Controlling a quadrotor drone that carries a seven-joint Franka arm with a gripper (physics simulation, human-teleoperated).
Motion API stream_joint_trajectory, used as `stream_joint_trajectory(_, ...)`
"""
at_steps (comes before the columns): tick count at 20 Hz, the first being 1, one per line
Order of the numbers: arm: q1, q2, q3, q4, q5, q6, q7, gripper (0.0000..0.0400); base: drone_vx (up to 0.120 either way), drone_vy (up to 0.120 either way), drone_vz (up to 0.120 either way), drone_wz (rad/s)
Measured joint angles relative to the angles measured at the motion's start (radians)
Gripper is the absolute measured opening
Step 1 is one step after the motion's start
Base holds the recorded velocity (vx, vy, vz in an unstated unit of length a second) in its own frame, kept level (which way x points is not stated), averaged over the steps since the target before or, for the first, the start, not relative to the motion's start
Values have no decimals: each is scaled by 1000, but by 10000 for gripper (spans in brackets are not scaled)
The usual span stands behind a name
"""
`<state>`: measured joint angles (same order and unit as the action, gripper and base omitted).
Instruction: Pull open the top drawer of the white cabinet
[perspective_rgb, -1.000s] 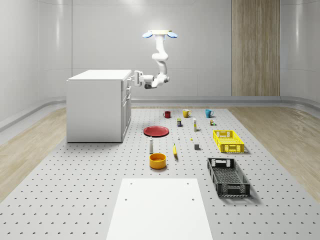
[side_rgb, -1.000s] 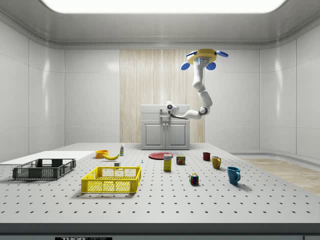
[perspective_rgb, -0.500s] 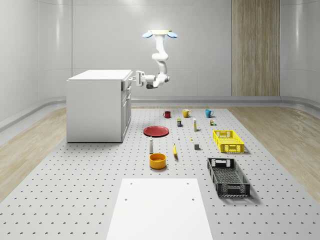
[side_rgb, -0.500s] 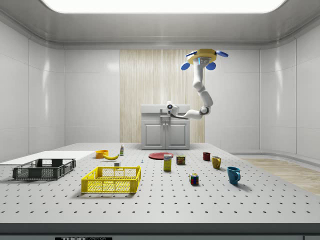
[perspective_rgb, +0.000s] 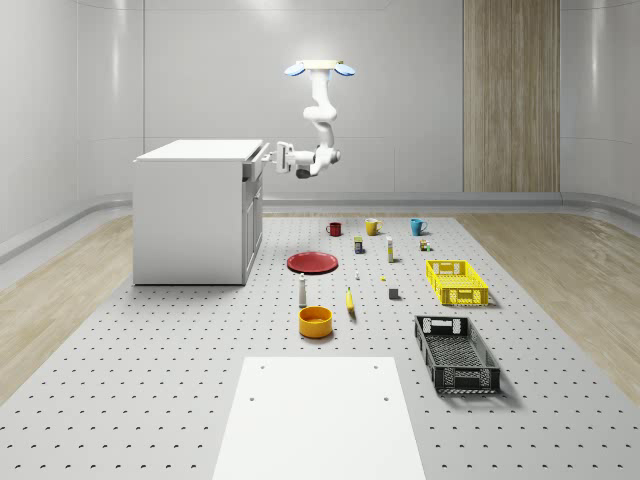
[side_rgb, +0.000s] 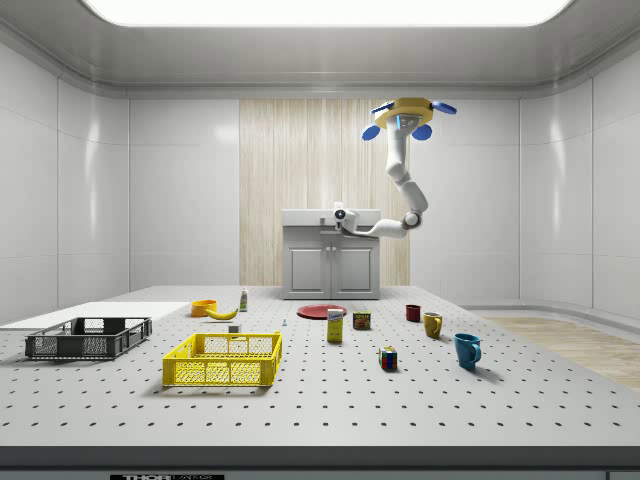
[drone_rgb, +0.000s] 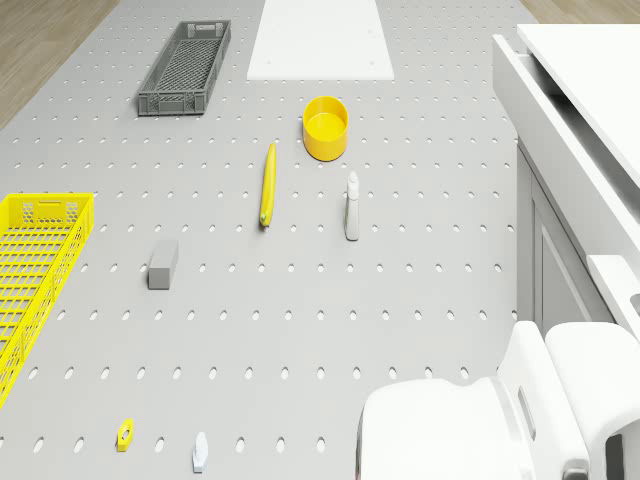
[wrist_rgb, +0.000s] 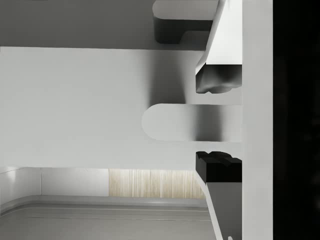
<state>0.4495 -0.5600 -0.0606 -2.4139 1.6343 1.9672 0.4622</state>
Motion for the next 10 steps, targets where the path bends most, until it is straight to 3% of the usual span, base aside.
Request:
stream_joint_trajectory(4, -5, -9, -14, -11, 1, -17, 5, 122, 0, 0, 0, 0)
stream_joint_trajectory(10, -22, -34, -53, -31, -34, -59, 23, 120, 0, 0, 0, 0)
